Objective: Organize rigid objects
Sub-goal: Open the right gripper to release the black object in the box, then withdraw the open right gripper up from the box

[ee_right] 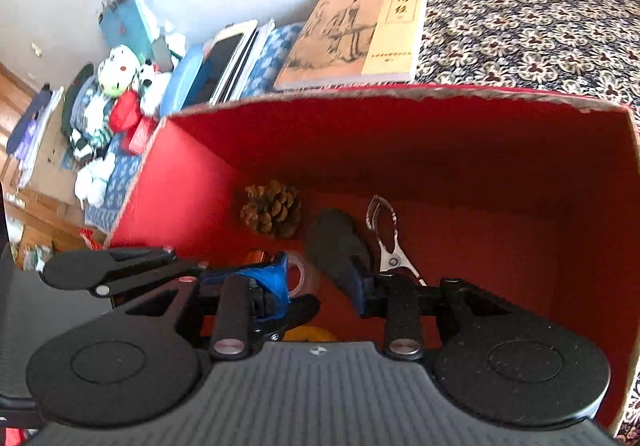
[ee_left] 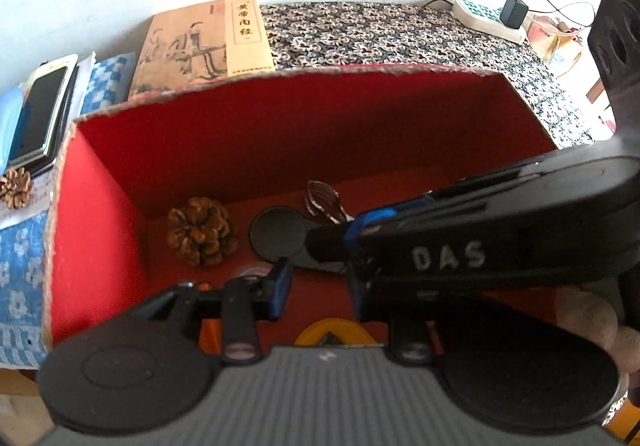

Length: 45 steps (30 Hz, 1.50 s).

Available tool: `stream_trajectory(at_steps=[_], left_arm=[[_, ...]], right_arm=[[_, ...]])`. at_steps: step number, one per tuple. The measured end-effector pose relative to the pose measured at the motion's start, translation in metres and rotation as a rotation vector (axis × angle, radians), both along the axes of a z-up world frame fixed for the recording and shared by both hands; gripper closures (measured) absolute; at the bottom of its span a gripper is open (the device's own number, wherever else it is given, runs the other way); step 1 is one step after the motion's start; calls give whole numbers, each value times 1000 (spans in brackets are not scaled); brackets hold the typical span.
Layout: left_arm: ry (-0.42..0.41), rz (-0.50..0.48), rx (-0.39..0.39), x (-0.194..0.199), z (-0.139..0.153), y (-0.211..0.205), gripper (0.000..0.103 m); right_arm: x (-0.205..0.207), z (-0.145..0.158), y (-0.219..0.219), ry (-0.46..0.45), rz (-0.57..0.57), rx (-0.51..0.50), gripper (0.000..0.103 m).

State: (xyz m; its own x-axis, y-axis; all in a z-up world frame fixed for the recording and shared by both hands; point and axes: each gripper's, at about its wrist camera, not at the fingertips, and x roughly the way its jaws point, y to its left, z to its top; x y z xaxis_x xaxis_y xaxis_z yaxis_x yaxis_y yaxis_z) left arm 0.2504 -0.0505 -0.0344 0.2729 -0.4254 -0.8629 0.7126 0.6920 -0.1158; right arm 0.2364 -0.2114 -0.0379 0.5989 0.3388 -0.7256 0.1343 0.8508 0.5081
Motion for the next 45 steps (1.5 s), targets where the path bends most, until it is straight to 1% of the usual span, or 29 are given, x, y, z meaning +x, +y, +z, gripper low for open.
stream_trajectory(at_steps=[3, 6, 7, 9, 17, 20, 24, 30, 37, 41, 45], left_arm=[[-8, 8, 10, -1, 0, 0, 79], [-32, 19, 41, -2, 0, -3, 77], [-46, 20, 51, -3, 0, -5, 76], [-65, 21, 59, -5, 1, -5, 69], [-103, 30, 87, -8, 0, -7, 68], [-117, 32, 95, -9, 0, -8, 64], [-127, 40, 89, -9, 2, -7, 53], [-127, 51, 88, -9, 2, -6, 52], [-134, 57, 85, -10, 2, -6, 48], [-144, 60, 90, -11, 3, -6, 44], [-140, 67, 86, -9, 3, -5, 44]], right_arm=[[-2, 1, -2, -18, -30, -3, 88], [-3, 2, -4, -23, -58, -17, 88], [-3, 1, -4, -22, -65, -21, 88], [-1, 1, -4, -11, -83, -36, 88], [-1, -1, -3, 10, -131, -96, 88], [-2, -1, -4, 11, -146, -102, 88], [-2, -1, -6, 10, -168, -104, 88], [-5, 0, -6, 8, -198, -104, 88], [-5, -1, -6, 20, -203, -106, 88], [-4, -2, -7, 26, -207, -101, 88], [-4, -1, -7, 19, -213, -98, 88]])
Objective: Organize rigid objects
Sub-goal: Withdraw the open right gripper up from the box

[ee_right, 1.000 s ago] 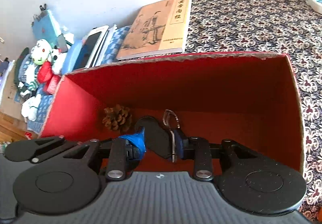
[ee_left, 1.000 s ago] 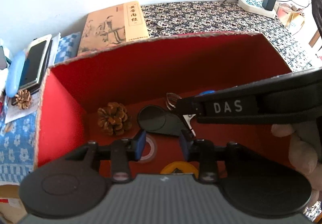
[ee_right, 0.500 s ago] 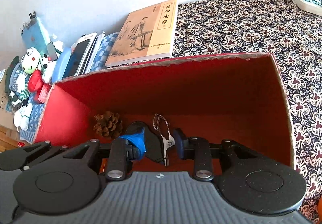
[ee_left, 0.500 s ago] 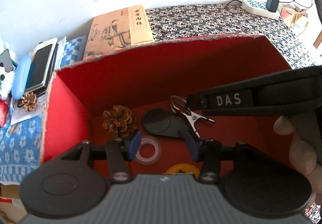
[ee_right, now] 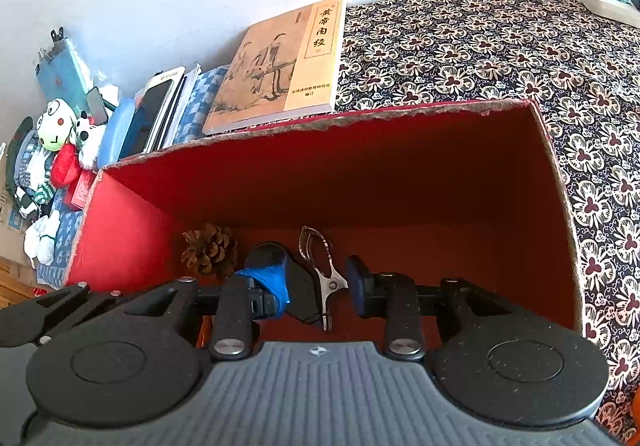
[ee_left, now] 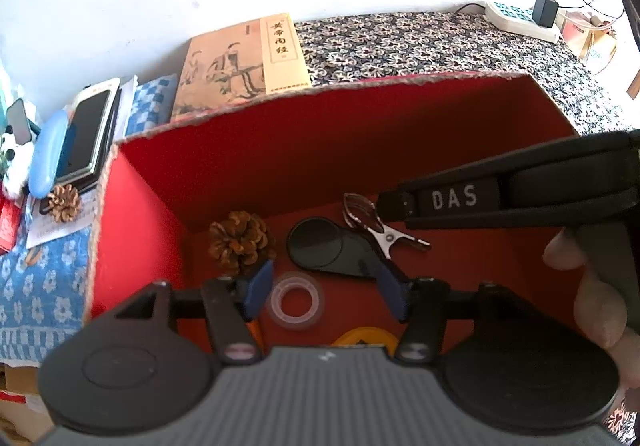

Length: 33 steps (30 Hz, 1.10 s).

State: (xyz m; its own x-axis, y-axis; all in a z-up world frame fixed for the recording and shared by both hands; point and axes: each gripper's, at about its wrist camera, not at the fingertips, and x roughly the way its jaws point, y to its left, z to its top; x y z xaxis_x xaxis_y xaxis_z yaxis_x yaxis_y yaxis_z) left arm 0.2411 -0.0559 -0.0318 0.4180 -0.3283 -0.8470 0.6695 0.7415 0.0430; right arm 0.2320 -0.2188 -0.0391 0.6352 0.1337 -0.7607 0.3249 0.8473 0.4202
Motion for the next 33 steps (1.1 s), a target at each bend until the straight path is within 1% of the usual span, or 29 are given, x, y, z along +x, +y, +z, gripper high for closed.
stream_trajectory(at_steps=[5, 8, 10, 12, 14, 16, 18, 21, 24, 26, 28, 30, 32, 33], left_arm=[[-3, 18, -2, 0, 1, 1, 44], [-23, 36, 0, -5, 7, 3, 44], [-64, 47, -1, -12, 16, 6, 44], [-102, 65, -7, -20, 28, 11, 43], [-126, 76, -21, -29, 38, 17, 41], [-147, 91, -31, -38, 46, 23, 40], [-161, 97, -60, -46, 54, 29, 38], [-177, 100, -105, -59, 64, 37, 35], [-231, 102, -139, -75, 75, 45, 31], [-269, 85, -156, -87, 82, 48, 29], [-280, 77, -178, -93, 86, 50, 25], [-302, 83, -211, -100, 90, 54, 17], [-321, 94, -226, -106, 93, 56, 17], [-315, 96, -227, -107, 94, 56, 17]], right_arm=[[-2, 2, 1, -4, -12, -18, 88], [-8, 9, 4, -7, -38, -78, 88], [-17, 15, 6, -24, -56, -114, 88], [-29, 22, 4, -42, -74, -96, 87], [-42, 29, 2, -66, -86, -54, 87], [-56, 37, 4, -90, -81, -41, 87], [-70, 46, 8, -116, -81, -38, 87], [-89, 56, 16, -150, -83, -71, 87], [-106, 62, 21, -172, -88, -104, 87], [-118, 65, 22, -181, -98, -102, 87], [-127, 66, 20, -186, -111, -93, 87], [-134, 67, 19, -194, -129, -96, 87], [-139, 67, 19, -196, -142, -100, 87], [-140, 67, 19, -194, -149, -102, 87]])
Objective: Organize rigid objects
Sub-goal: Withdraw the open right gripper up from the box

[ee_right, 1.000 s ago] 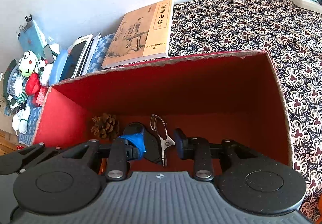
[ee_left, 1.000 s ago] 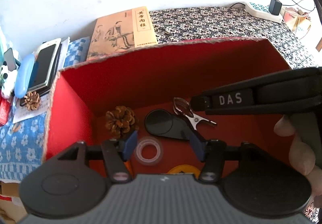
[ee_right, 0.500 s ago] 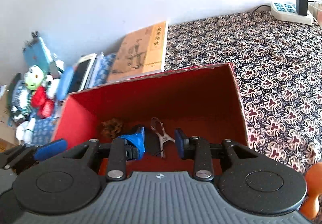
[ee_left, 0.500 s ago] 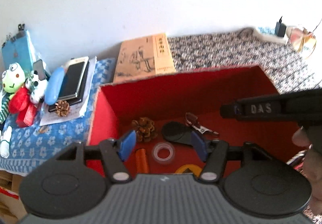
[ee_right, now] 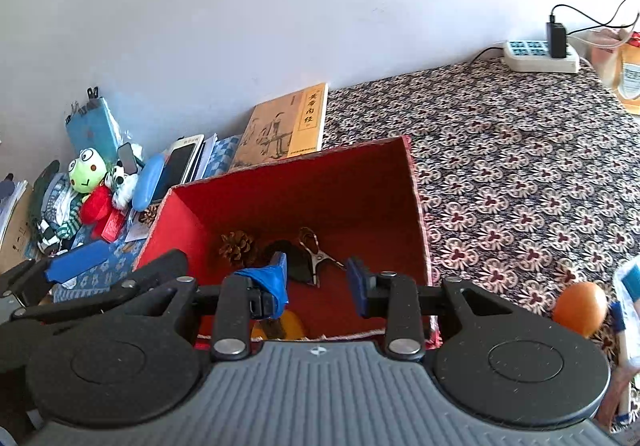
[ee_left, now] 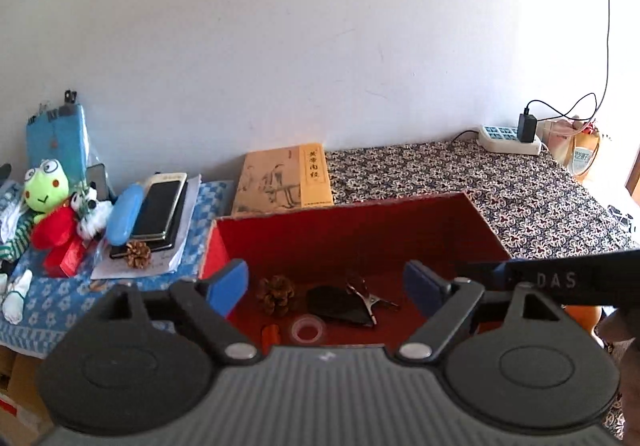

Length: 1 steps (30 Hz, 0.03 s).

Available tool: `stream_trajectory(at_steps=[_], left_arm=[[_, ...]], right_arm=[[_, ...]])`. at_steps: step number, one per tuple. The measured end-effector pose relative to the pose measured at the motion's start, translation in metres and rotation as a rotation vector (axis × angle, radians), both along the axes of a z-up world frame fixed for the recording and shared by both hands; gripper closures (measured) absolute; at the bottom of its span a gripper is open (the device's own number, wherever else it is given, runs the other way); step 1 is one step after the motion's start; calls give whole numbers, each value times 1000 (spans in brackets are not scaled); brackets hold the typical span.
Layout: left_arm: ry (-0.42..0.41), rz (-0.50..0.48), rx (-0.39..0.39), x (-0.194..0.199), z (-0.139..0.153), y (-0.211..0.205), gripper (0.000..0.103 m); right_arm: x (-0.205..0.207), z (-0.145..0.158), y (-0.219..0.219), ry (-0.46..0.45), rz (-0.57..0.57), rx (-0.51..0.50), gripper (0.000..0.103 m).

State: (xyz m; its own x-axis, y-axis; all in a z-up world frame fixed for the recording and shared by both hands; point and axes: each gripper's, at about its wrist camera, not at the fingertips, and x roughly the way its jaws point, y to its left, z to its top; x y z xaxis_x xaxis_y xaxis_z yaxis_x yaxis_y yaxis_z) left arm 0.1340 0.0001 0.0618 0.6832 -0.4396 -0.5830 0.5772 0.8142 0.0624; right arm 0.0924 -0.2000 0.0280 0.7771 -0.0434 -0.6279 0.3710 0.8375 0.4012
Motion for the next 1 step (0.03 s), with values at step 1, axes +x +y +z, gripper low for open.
stream_trajectory(at_steps=[1], left_arm=[[21, -5, -3, 1, 0, 0, 17]], right_arm=[[0, 0, 0, 0, 0, 0, 87]])
